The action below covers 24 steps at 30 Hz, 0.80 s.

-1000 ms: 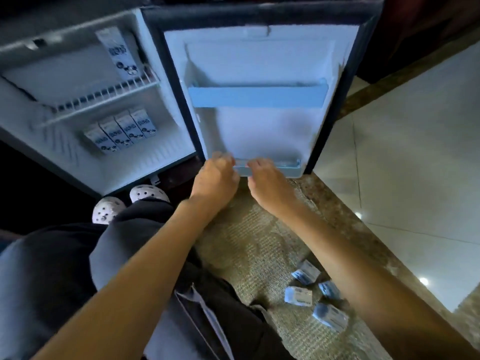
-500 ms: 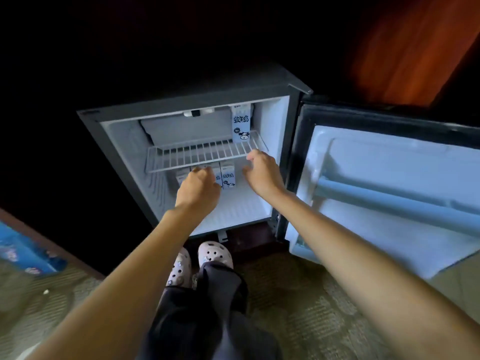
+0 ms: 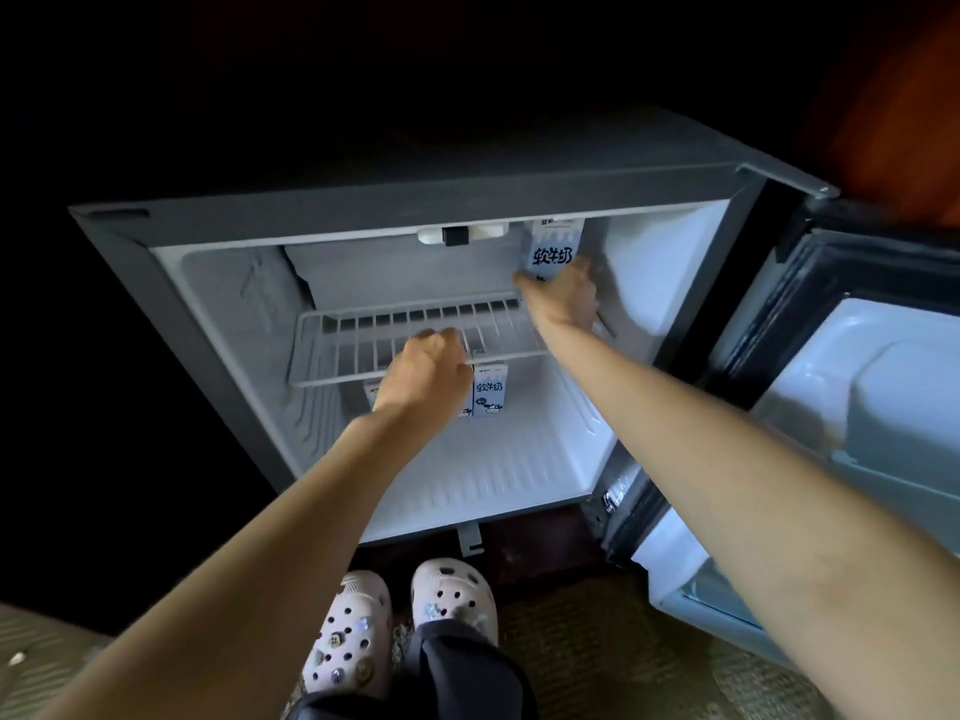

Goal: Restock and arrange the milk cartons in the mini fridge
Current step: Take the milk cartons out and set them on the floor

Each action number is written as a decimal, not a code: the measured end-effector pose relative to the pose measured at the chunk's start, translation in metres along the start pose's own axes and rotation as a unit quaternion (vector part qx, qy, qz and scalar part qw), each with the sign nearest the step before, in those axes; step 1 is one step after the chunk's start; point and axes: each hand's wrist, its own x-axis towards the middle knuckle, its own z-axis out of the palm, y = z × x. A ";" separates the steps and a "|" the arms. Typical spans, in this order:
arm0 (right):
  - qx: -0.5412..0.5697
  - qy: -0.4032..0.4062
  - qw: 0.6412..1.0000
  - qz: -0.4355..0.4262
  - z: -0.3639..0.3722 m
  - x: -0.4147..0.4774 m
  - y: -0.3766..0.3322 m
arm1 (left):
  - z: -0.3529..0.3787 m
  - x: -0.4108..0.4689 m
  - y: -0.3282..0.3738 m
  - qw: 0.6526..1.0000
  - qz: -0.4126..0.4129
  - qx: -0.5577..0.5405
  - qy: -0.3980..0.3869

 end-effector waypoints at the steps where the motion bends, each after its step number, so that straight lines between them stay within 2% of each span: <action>1: 0.006 0.011 1.000 0.008 0.000 0.002 0.000 | 0.001 0.003 -0.002 1.000 0.012 -0.004 0.009; 6: 0.073 0.033 0.997 -0.003 -0.006 -0.005 0.007 | 0.004 0.007 0.000 0.999 0.018 -0.039 0.018; 9: 0.143 0.028 0.989 -0.019 -0.013 -0.029 0.014 | 0.010 -0.007 0.010 0.999 0.006 -0.051 -0.006; 11: 0.212 0.005 0.977 -0.012 -0.020 -0.051 0.017 | 0.015 -0.019 0.014 0.999 0.007 -0.052 -0.013; 14: 0.292 -0.061 0.954 0.001 -0.035 -0.086 0.020 | 0.018 -0.037 0.017 0.997 0.021 -0.075 0.020; 18: 0.273 -0.161 0.948 0.003 -0.062 -0.123 0.024 | 0.014 -0.065 0.030 0.995 0.004 -0.080 0.060; 21: 0.275 -0.172 0.946 -0.002 -0.092 -0.144 0.041 | 0.010 -0.097 0.043 0.996 0.012 -0.056 0.073; 24: 0.206 -0.172 0.963 -0.006 -0.128 -0.169 0.064 | 0.016 -0.127 0.054 0.998 0.041 -0.020 0.043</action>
